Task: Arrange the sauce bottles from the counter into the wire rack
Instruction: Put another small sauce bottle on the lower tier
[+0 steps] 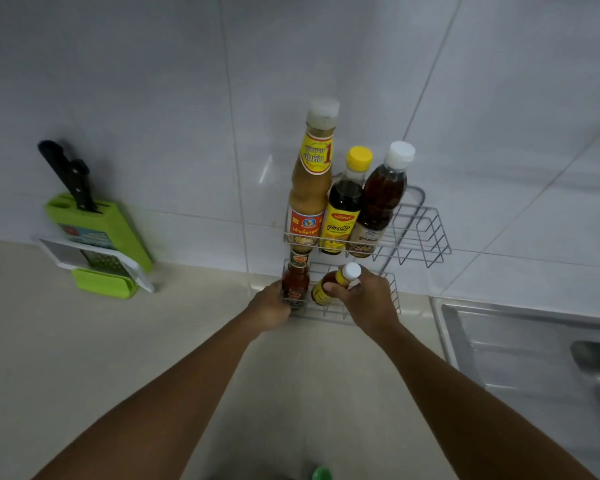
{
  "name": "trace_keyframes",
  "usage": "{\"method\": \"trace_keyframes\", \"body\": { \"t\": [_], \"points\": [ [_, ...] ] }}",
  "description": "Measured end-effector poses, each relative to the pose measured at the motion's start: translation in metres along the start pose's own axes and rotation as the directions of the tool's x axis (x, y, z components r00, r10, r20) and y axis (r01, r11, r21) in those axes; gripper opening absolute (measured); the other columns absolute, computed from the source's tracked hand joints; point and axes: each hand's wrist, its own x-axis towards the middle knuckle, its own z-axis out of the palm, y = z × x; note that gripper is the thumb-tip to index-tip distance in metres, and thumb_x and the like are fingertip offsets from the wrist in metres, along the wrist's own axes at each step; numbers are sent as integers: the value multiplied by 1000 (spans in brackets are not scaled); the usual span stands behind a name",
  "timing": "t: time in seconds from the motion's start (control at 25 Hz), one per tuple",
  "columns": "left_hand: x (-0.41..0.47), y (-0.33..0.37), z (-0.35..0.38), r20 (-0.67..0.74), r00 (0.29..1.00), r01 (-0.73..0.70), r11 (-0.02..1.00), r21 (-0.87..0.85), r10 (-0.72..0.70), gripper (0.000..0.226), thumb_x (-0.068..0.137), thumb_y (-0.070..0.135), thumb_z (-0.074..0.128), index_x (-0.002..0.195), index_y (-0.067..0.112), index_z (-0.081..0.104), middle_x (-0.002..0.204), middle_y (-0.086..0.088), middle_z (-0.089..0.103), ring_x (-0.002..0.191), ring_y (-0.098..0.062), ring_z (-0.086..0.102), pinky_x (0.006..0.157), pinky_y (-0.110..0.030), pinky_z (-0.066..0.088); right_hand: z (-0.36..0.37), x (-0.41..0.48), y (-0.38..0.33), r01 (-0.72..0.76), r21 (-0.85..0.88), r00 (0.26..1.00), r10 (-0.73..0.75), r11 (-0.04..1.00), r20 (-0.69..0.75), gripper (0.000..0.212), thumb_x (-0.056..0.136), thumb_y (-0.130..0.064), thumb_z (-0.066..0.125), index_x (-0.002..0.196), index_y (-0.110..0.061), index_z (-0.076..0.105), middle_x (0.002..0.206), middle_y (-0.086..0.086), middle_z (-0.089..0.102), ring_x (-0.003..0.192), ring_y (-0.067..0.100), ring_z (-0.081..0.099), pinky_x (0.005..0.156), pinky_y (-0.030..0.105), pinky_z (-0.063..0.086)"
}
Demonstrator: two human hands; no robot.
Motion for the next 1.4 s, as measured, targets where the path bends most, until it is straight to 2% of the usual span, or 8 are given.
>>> {"method": "trace_keyframes", "body": {
  "t": [0.12, 0.32, 0.44, 0.64, 0.8, 0.92, 1.12, 1.4],
  "points": [
    [3, -4, 1, 9, 1000, 10, 1000, 26, -10, 73, 68, 15, 51, 140, 32, 50, 129, 0, 67, 114, -26, 64, 97, -39, 54, 12, 12, 3, 14, -54, 996, -10, 998, 87, 27, 82, -28, 83, 98, -20, 63, 86, -2, 66, 75, 12, 61, 61, 17, 40],
    [-6, 5, -4, 0, 1000, -11, 999, 41, 11, 67, 75, 10, 49, 141, 27, 50, 128, -4, 67, 111, -29, 64, 85, -31, 51, 26, 31, 5, 63, -188, 990, -37, 980, 139, 36, 83, -37, 82, 102, -11, 66, 82, -4, 60, 65, 0, 51, 56, 15, 34],
    [-10, 6, -4, -7, 1000, -28, 999, 39, 28, 63, 79, 9, 49, 139, 25, 52, 126, -6, 68, 108, -30, 66, 81, -30, 51, 29, 36, 10, 52, -216, 989, -19, 975, 150, 43, 81, -44, 81, 106, -11, 67, 90, -2, 64, 75, 12, 58, 59, 17, 39],
    [-16, 5, -5, 12, 999, -51, 999, 14, 50, 59, 79, 14, 49, 136, 28, 55, 126, -4, 69, 107, -29, 66, 86, -35, 53, 29, 35, 13, 9, -280, 985, 39, 960, 166, 54, 77, -60, 77, 111, -20, 67, 110, 5, 73, 102, 25, 66, 84, 44, 58],
    [-28, 8, -11, 37, 999, -29, 999, 14, 28, 66, 74, 23, 50, 139, 30, 54, 136, -1, 63, 118, -27, 62, 99, -41, 53, 27, 32, 11, -25, -273, 978, 80, 962, 192, 53, 79, -53, 78, 119, -20, 66, 118, 5, 72, 110, 26, 65, 90, 45, 56],
    [-42, 10, -19, 38, 999, 20, 997, 81, -24, 64, 85, 24, 54, 148, 17, 44, 151, -7, 48, 132, -27, 51, 104, -33, 45, 25, 24, 9, -40, -262, 973, 97, 964, 212, 62, 80, -45, 80, 131, -18, 60, 129, 6, 69, 119, 27, 64, 97, 45, 54],
    [-79, 33, -42, 124, 992, -30, 966, 257, -2, 50, 97, 17, 51, 146, 14, 45, 146, -5, 51, 127, -24, 52, 95, -24, 41, 12, -4, 10, -67, -208, 984, 99, 976, 148, 80, 83, -34, 79, 150, -14, 41, 146, 13, 57, 132, 30, 55, 106, 46, 50],
    [-151, 74, -25, 247, 951, -286, 839, 462, 187, 51, 98, 5, 43, 148, 16, 43, 151, -8, 46, 135, -25, 46, 97, -22, 39, -2, -82, 15, 50, -196, 999, -45, 979, 29, 46, 86, -16, 66, 132, -12, 61, 128, 12, 63, 116, 27, 63, 99, 41, 54]
  ]
}}
